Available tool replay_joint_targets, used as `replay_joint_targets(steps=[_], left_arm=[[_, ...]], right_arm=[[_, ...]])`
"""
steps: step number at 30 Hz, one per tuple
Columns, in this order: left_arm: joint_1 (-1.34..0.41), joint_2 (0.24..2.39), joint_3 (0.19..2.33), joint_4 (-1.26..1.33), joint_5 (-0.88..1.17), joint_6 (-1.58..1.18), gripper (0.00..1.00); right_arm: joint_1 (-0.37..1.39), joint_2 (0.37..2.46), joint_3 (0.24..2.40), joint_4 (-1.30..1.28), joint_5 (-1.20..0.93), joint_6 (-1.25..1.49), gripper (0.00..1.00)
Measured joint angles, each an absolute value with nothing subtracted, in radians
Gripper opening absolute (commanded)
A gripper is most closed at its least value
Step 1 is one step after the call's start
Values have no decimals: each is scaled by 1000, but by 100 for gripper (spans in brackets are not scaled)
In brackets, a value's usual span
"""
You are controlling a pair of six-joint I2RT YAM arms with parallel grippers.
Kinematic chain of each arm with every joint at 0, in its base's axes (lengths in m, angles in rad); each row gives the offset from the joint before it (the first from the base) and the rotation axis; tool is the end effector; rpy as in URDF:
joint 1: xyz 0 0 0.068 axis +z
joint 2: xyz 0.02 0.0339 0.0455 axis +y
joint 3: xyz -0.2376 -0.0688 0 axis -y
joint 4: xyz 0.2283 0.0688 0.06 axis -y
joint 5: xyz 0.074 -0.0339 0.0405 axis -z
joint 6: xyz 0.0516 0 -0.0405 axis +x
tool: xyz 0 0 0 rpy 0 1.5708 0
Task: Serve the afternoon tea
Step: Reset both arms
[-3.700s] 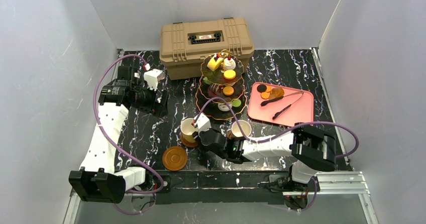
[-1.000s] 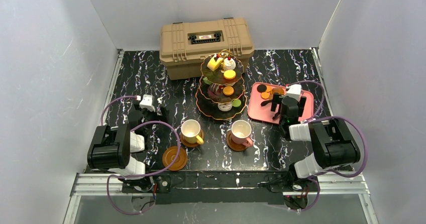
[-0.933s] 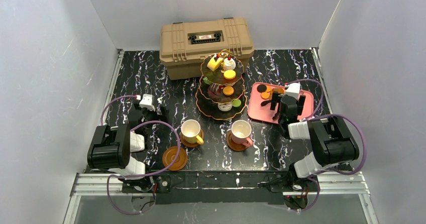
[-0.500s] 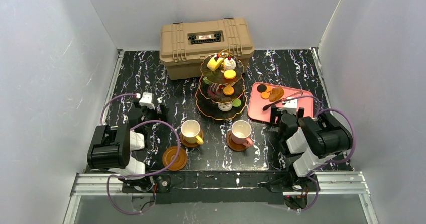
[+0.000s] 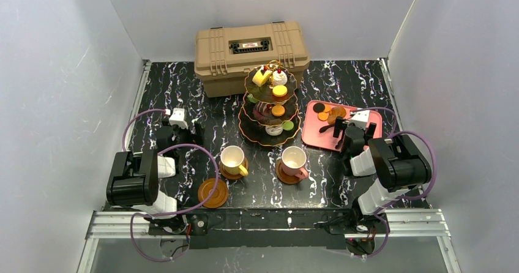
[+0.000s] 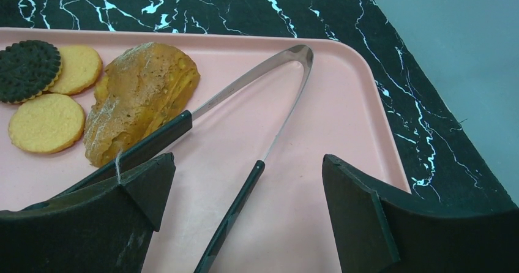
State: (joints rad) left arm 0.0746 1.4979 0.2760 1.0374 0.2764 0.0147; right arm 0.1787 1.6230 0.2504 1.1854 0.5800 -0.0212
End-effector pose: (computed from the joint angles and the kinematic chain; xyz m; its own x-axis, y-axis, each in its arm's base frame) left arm 0.2590 0.0052 0.1338 -0.1801 0.0007 -0.9837 0.1985 0.9795 -0.0356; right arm 0.2523 0.0168 0.1170 -0.1912 -0.0526 -0.9801 0.3772 0.9179 -0.1228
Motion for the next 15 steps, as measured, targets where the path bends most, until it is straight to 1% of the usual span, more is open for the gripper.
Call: replay_joint_targets(steps=[15], left_arm=[[75, 1498, 276, 1033, 276, 15, 98]], right_arm=[[179, 1623, 250, 1176, 580, -14, 98]])
